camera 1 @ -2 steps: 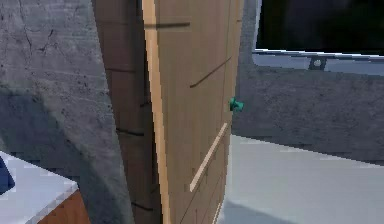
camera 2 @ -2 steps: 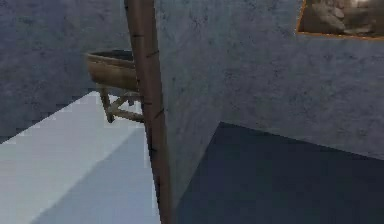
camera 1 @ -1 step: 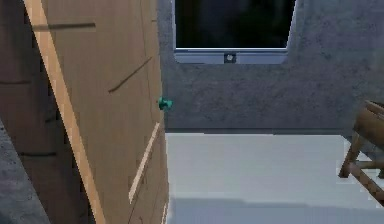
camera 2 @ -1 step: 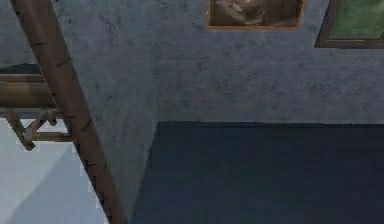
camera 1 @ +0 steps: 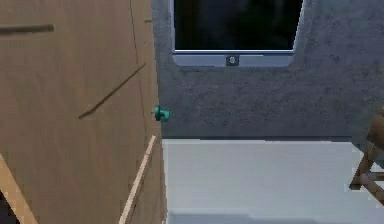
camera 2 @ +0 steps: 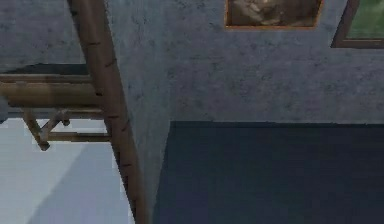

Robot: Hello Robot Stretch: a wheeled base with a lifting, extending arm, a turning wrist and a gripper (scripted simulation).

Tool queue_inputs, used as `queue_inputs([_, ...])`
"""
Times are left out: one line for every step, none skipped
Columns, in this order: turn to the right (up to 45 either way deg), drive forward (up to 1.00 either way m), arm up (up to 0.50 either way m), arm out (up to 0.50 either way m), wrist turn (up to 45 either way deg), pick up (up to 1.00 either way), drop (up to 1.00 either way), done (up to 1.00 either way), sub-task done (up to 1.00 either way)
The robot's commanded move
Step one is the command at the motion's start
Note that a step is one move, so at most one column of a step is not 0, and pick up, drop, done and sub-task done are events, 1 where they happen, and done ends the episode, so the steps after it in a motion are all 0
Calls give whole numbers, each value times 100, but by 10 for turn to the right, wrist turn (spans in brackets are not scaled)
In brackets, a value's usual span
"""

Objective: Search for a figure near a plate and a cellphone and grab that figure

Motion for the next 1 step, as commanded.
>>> queue_inputs([90,0,0,0,0,0,0,0,0])
